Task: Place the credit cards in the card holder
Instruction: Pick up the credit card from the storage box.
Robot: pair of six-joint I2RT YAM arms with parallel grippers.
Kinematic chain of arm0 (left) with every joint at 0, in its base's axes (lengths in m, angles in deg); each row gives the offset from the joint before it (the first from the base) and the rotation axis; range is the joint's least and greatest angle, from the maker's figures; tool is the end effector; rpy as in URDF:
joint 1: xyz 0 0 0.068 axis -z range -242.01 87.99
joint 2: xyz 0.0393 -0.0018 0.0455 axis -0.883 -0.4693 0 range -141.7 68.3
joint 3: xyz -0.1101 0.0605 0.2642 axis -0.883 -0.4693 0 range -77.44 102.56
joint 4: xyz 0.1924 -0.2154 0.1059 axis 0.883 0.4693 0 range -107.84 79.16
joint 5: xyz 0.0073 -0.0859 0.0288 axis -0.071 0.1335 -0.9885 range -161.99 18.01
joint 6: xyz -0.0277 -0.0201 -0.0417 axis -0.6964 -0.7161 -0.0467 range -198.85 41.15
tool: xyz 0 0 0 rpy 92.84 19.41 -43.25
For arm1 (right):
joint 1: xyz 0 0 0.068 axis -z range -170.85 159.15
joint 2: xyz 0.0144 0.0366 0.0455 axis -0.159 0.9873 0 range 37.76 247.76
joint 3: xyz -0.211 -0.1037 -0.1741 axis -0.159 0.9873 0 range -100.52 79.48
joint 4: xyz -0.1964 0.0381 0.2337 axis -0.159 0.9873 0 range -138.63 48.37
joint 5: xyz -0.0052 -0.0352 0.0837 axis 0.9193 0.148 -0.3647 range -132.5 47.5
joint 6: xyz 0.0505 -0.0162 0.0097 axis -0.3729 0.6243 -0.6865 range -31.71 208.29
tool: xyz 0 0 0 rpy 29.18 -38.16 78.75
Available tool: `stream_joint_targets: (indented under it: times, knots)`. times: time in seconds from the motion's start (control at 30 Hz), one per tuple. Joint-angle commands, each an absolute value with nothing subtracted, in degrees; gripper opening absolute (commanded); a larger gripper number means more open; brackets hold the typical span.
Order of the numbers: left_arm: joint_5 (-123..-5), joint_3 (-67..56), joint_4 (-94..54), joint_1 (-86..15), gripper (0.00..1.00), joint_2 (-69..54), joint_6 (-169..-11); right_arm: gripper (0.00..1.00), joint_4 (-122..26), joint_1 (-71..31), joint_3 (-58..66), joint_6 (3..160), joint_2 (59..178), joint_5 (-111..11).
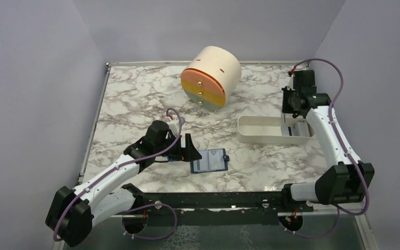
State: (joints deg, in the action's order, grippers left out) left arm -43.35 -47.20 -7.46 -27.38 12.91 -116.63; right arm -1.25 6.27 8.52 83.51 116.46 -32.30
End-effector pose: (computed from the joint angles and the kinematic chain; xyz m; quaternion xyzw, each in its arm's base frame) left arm 0.1842 -0.1480 0.2158 0.0895 0.8643 -0.4394 0.2278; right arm 0.3258 0.0100 0.3228 0.0424 0.9497 -0.0647 0.3035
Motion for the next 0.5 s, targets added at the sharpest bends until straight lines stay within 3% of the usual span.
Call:
stream_joint_targets:
  times: [0.0,0.23,0.47]
  knots:
    - [-45.64,-46.08,-6.48,-27.05,0.80,14.55,-117.36,0.01,0.16,6.60,6.51,80.76,111.11,-46.35]
    - [-43.87,-46.22,-10.63,-27.03,0.77,16.65,-123.58,0.01,-5.08,3.79,11.51,75.68,102.60,-62.54]
    - [-41.77,-46.43,-17.43,-27.03,0.76,18.51,-130.15,0.01,-20.01,0.33,24.94,61.75,92.53,-80.35]
